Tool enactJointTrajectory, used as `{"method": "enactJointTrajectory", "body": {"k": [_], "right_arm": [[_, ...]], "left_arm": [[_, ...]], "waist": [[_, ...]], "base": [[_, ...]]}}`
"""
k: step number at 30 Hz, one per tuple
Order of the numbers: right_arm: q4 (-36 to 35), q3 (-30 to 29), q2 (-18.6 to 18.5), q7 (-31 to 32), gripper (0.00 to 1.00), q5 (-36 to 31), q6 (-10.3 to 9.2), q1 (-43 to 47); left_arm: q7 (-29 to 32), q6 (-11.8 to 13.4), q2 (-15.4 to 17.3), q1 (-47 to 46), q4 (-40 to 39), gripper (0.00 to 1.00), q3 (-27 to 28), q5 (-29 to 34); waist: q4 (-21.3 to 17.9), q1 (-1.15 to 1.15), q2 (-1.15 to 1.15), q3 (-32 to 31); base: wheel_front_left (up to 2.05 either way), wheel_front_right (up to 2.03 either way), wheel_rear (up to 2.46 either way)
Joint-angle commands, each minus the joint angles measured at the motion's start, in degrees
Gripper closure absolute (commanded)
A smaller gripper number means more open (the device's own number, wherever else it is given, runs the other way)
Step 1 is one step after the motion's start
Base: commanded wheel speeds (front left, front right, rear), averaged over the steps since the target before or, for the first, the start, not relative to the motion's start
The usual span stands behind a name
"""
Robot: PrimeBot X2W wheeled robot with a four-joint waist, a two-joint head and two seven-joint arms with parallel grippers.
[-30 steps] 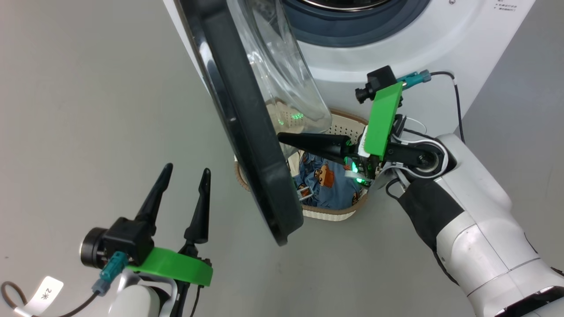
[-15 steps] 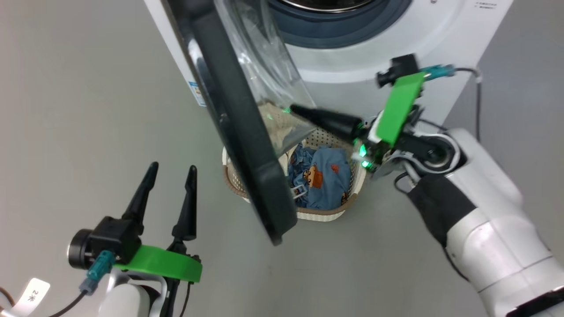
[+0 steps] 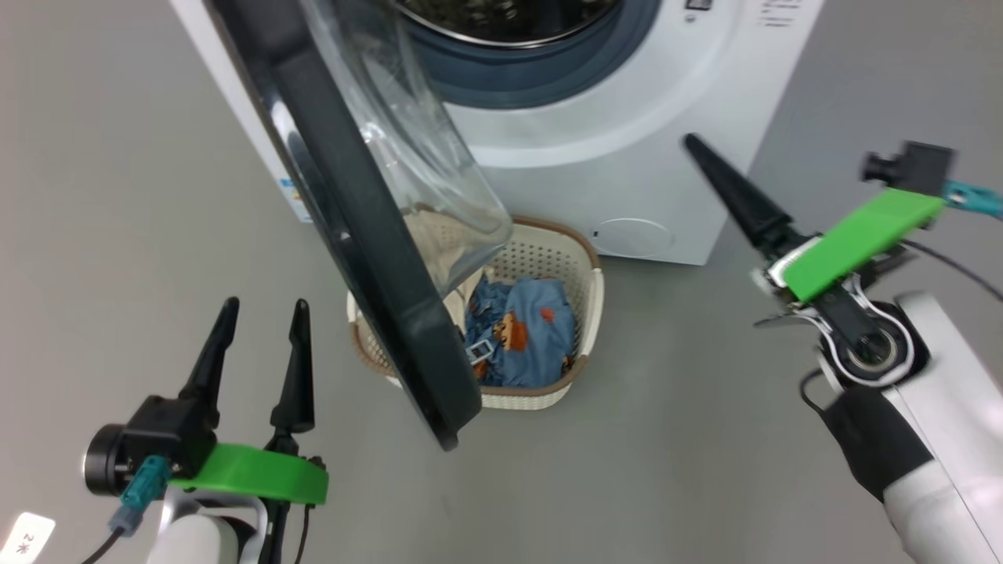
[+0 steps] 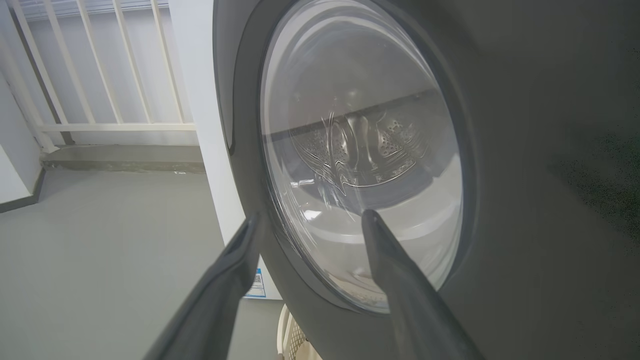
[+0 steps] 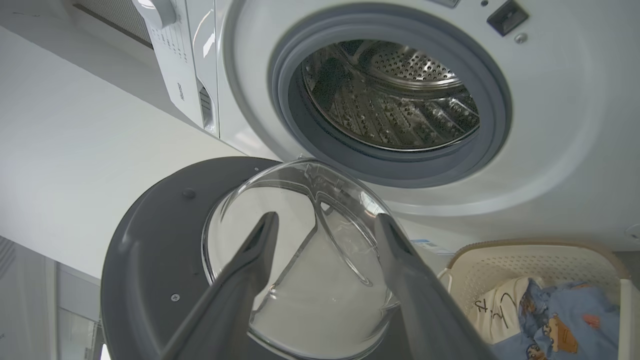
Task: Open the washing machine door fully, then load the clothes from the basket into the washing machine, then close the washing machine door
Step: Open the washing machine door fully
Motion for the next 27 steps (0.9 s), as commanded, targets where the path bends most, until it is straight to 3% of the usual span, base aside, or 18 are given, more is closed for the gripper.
{"method": "enactJointTrajectory", "body": {"k": [1, 8, 11, 19, 27], "right_arm": [[-2.8, 0.1, -0.2, -2.3, 0.0, -2.2, 0.1, 1.5], [-8.2, 2.0, -5.1, -17.1, 0.0, -21.6, 0.1, 9.0], [-8.0, 2.2, -5.2, -21.1, 0.0, -27.9, 0.1, 12.3], [-7.5, -3.6, -2.5, -25.0, 0.0, -44.7, 0.1, 20.2], [-9.9, -9.9, 1.4, -25.2, 0.0, -53.7, 0.1, 26.3]], "left_arm": [[-0.4, -0.4, 1.1, 0.3, -1.6, 0.0, 2.3, 0.9], [-0.4, -0.8, 1.1, 1.9, -1.7, 0.0, 3.6, 1.6], [-0.4, -0.8, 1.1, 2.6, -1.7, 0.0, 3.9, 1.8], [-0.4, -0.5, 1.1, 4.8, -1.9, 0.0, 5.2, 1.9], [-0.4, 0.9, 1.1, 8.0, -3.0, 0.0, 5.5, 1.1]], "waist": [[-1.9, 0.0, 0.0, -1.3], [-4.9, 0.0, 0.0, -3.1], [-6.0, 0.0, 0.0, -4.0], [-7.7, 0.0, 0.0, -6.0], [-8.8, 0.0, 0.0, -7.4]], "base": [[0.0, 0.0, 0.0], [0.0, 0.0, 0.0], [0.0, 0.0, 0.0], [0.0, 0.0, 0.0], [0.0, 0.0, 0.0]]}}
